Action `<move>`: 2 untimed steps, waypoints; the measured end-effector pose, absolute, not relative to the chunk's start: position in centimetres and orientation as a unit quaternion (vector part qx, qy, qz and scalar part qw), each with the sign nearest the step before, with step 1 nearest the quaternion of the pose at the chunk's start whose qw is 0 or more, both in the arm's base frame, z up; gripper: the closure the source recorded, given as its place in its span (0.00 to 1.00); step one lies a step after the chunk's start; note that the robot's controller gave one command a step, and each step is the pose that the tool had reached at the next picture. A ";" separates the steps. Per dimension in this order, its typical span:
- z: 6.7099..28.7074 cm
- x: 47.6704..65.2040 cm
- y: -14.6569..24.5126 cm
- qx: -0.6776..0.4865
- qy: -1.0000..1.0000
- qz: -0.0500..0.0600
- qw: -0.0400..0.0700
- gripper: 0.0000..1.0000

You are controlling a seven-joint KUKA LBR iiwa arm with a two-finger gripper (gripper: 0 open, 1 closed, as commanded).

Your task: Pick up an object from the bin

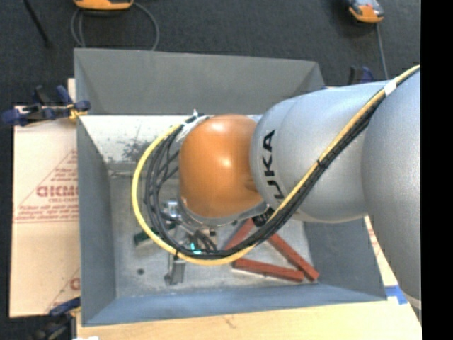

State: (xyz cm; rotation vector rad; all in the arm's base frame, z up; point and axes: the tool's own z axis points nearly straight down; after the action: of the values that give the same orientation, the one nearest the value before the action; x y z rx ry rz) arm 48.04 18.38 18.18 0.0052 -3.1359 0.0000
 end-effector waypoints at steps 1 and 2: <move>18.5 48.2 18.3 0.000 -1.000 -0.001 -0.001 0.00; 13.4 52.6 17.4 0.050 -0.999 -0.001 -0.004 0.00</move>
Offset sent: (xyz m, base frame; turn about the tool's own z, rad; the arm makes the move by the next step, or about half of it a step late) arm 0.0906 -0.0205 -0.1118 -0.2051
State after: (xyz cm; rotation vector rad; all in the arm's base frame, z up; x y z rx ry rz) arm 52.62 17.40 13.36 0.1585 -3.1464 -0.0020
